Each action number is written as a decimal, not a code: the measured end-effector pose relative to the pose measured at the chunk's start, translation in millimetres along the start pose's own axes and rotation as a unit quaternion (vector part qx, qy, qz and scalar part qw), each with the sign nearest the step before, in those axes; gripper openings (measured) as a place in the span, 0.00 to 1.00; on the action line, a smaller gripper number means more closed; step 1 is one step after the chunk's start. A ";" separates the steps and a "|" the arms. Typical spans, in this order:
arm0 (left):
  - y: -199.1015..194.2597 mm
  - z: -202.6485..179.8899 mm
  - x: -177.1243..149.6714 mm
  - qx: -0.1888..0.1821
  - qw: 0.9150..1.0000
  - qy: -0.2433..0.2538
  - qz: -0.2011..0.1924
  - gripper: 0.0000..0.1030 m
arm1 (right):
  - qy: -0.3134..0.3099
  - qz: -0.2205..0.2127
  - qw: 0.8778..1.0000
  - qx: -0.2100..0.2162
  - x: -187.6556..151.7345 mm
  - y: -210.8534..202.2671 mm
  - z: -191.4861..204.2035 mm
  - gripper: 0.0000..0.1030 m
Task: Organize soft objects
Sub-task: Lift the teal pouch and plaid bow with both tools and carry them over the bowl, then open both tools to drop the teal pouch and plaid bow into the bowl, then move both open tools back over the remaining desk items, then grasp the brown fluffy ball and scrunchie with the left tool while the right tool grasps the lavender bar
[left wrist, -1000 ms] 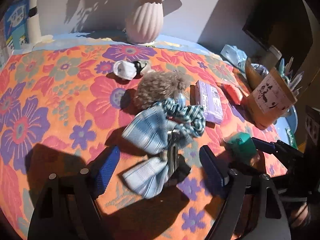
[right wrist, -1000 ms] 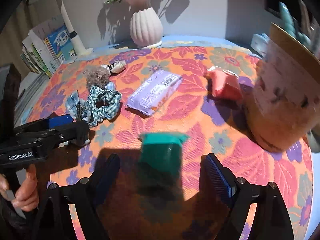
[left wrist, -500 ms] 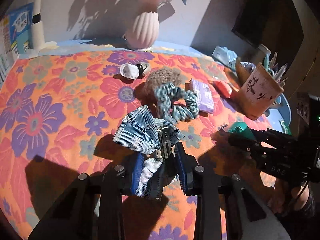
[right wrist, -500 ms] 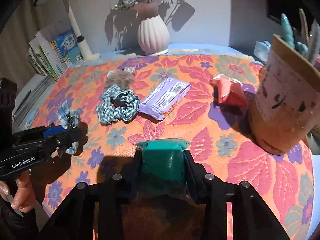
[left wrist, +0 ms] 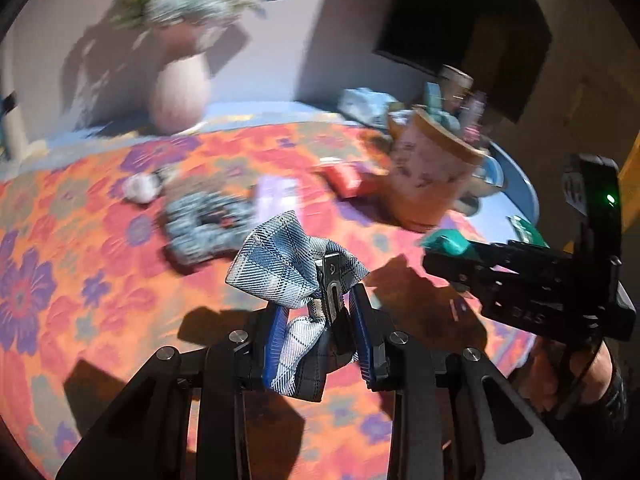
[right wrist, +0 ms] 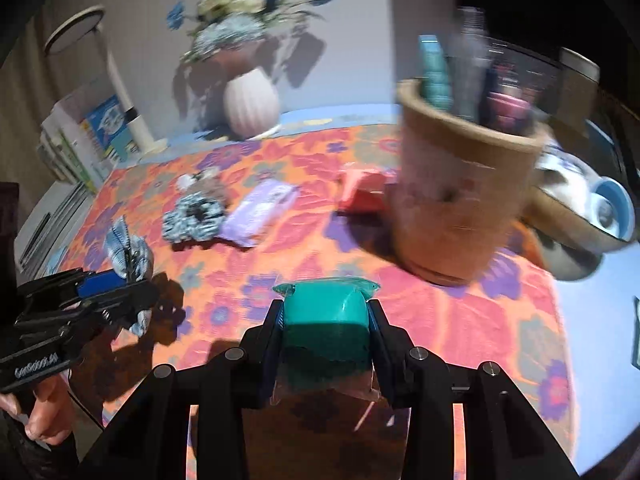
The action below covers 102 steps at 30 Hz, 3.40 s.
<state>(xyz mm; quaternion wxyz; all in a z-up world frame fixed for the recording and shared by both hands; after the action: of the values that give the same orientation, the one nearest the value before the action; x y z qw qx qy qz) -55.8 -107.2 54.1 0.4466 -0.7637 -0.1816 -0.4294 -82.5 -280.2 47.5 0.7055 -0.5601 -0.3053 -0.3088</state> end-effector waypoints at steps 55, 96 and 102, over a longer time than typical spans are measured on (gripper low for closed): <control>179.8 -217.4 151.2 -0.109 0.994 0.011 -0.011 0.76 | 0.284 -0.132 0.948 -0.051 142.1 -25.9 -307.7 0.82; -0.3 106.8 40.0 0.137 0.975 -0.172 -0.036 0.82 | -0.033 0.053 0.994 0.085 33.9 34.2 50.0 0.82; 34.9 124.2 40.0 0.119 0.974 -0.190 -0.028 0.82 | 0.051 0.064 0.996 0.046 45.2 76.7 38.5 0.82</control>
<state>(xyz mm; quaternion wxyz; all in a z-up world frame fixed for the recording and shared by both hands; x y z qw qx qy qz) 51.2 -26.0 39.6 0.4797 -0.7671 -0.3341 -0.2644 2.0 -232.8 43.7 0.7639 -0.5286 -0.2461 -0.2766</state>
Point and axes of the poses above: each gripper's, at about its wrist camera, not at the fingertips, and y roughly the way its jaws point, z to its left, x to its top, the point moved 2 cm from there along y, roughly the way its jaws point, and after that the axes turned 14 degrees about -z, right-handed, at the moved point
